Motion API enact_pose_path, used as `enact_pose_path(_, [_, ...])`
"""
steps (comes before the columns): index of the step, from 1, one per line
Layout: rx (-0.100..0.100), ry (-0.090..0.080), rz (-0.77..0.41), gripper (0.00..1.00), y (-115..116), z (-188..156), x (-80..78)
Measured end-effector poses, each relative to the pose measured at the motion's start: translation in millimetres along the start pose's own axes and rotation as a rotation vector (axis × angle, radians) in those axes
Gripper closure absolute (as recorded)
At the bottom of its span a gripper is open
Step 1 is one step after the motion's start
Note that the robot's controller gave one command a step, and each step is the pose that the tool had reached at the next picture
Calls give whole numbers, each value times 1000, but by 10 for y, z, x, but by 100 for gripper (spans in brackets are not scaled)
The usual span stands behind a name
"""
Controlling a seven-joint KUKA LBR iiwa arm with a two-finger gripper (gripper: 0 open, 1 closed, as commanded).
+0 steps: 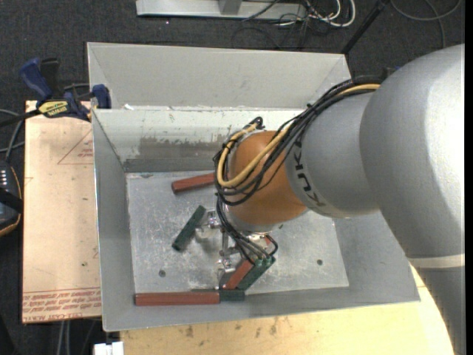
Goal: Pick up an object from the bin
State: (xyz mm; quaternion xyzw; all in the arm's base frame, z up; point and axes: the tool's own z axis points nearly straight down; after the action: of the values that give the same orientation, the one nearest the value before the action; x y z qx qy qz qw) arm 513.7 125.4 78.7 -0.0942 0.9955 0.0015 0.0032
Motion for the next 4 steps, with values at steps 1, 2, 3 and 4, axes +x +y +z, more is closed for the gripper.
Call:
enact_pose_path(1, [0, 0, 0, 0, 0, 0, -1])
enact_pose_path(2, [0, 6, -59, 0, -458, -244, -45])
enact_pose_path(3, [3, 2, -150, 0, -697, -221, 61])
enact_pose_path(4, [3, -7, -236, 100, -1086, -13, 352])
